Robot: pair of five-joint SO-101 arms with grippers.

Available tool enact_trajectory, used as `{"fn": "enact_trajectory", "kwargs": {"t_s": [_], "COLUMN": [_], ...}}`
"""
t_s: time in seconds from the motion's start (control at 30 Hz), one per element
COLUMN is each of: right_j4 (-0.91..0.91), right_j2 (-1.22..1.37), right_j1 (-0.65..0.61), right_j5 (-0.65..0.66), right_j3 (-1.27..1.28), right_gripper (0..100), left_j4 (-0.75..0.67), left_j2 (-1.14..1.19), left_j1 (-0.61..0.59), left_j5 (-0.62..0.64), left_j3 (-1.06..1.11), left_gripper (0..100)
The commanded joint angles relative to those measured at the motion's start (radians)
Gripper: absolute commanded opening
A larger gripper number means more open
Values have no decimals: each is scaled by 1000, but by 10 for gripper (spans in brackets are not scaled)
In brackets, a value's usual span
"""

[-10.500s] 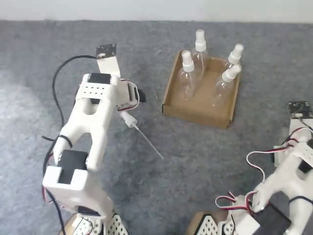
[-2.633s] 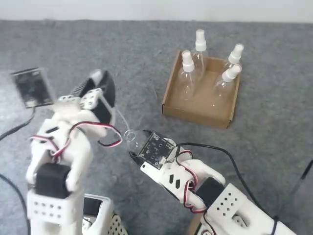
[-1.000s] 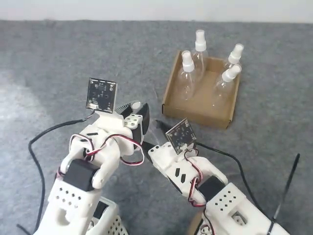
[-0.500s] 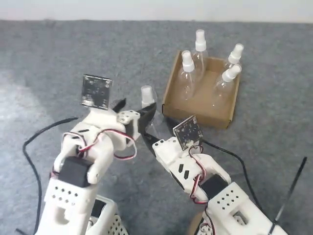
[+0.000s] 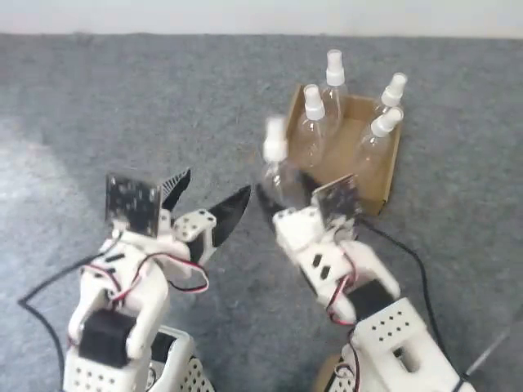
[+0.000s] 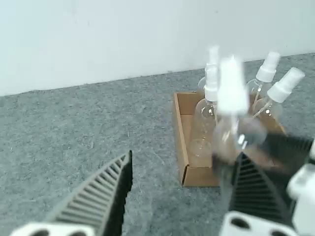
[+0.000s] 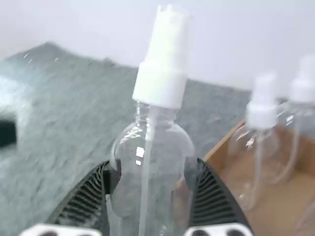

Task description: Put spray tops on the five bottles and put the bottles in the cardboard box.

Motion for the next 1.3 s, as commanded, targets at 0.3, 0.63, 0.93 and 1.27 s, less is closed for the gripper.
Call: {"fn": "enact_trajectory", "kwargs": {"t_s": [0.3,0.63,0.93,1.27], "right_j4": [222,300,576,677], "right_j2": [194,412,278,176], "right_j1": [35,-67,-154,-154], "right_j5": [-8,-8,-3,98], "right_j3": [-523,-709,-766,-767], "right_gripper": [6,6,6,6], "left_j4": [-60,-64,-147,-147], "left_j2": [-130,-135,-130,-130], "left_j1": [77,163,110,110], "left_j5": [-26,-78,-81,-83], "left_j3": [125,165,206,209], "left_gripper": [303,304,304,304]}}
